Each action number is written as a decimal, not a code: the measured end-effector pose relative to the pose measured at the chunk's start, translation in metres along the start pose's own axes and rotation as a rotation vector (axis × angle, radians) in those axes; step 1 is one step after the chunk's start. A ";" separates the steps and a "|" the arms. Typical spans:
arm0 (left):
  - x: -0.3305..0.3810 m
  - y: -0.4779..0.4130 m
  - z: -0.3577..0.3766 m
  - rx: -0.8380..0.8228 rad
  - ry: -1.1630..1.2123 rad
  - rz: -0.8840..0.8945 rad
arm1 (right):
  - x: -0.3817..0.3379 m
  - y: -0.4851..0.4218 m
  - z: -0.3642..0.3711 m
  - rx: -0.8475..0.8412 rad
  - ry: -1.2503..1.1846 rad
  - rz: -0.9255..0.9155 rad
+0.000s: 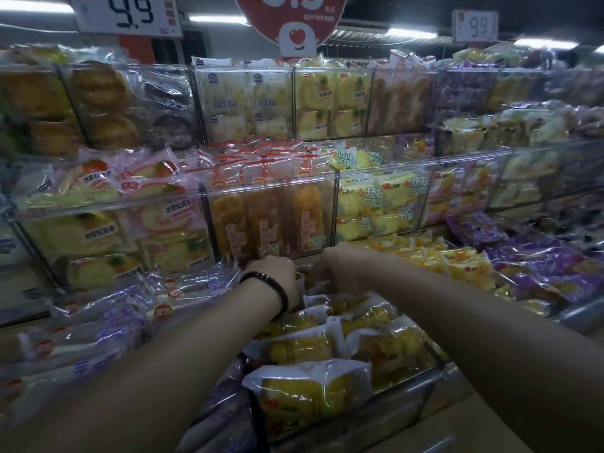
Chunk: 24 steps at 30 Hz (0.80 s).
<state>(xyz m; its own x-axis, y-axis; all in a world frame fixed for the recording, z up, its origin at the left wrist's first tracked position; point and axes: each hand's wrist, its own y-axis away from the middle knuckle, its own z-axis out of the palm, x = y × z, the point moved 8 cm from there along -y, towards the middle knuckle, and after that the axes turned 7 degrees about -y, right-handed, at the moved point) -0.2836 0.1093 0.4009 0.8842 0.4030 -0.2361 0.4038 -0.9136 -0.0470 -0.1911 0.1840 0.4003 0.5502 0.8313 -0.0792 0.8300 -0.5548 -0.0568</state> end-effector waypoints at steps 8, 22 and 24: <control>0.006 -0.004 0.007 -0.024 -0.040 0.017 | -0.020 0.009 0.003 -0.081 0.123 -0.060; 0.001 0.005 0.003 -0.010 -0.005 0.027 | -0.009 0.003 0.004 -0.076 -0.029 0.072; -0.002 0.007 0.004 0.010 0.030 0.004 | -0.011 0.003 0.003 -0.080 0.028 0.064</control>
<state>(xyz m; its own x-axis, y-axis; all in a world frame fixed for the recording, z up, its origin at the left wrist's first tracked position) -0.2833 0.1021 0.3974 0.8923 0.4009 -0.2076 0.3985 -0.9155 -0.0555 -0.1951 0.1728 0.3976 0.6035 0.7956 -0.0524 0.7973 -0.6030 0.0272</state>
